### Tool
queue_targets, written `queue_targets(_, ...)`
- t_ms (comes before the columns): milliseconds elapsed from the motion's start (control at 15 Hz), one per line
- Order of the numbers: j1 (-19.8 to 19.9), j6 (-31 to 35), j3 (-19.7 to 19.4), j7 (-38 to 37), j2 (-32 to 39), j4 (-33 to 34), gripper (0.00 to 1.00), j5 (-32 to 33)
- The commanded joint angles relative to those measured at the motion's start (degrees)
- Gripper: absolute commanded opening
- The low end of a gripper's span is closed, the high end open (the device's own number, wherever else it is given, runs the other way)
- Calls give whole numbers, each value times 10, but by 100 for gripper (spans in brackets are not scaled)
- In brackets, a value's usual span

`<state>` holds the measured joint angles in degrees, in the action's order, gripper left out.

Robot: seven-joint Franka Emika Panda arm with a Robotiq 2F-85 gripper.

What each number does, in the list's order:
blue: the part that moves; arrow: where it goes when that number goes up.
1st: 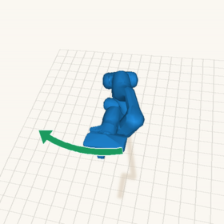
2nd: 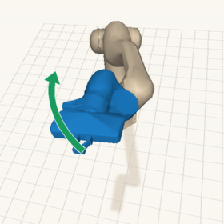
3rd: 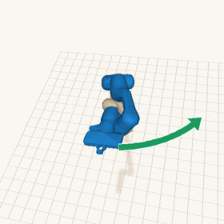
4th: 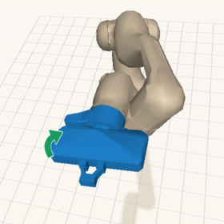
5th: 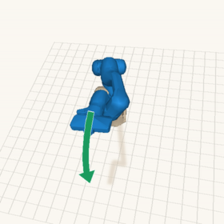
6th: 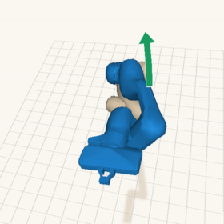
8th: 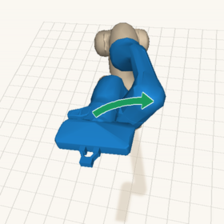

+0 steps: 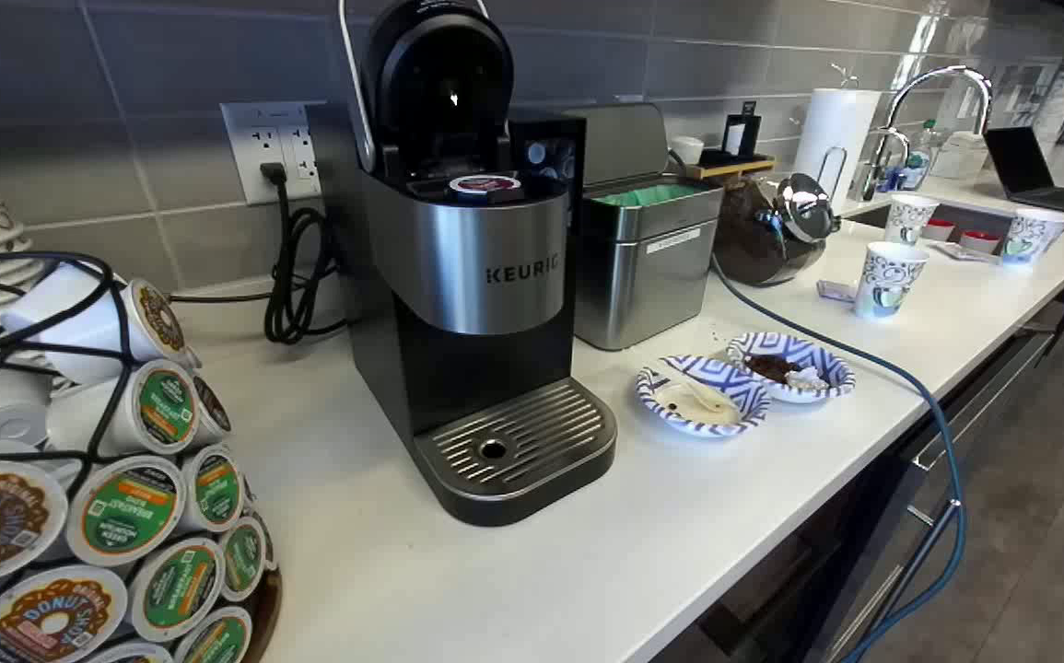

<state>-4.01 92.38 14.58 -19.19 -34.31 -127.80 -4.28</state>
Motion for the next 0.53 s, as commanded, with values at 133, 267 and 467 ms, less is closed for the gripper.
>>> queue_targets(133,-5,-1,-4,-2,1,1,100,2)
queue_targets(267,-5,-1,-4,-2,1,1,100,2)
queue_targets(467,5,44,-40,-7,49,-12,100,-59)
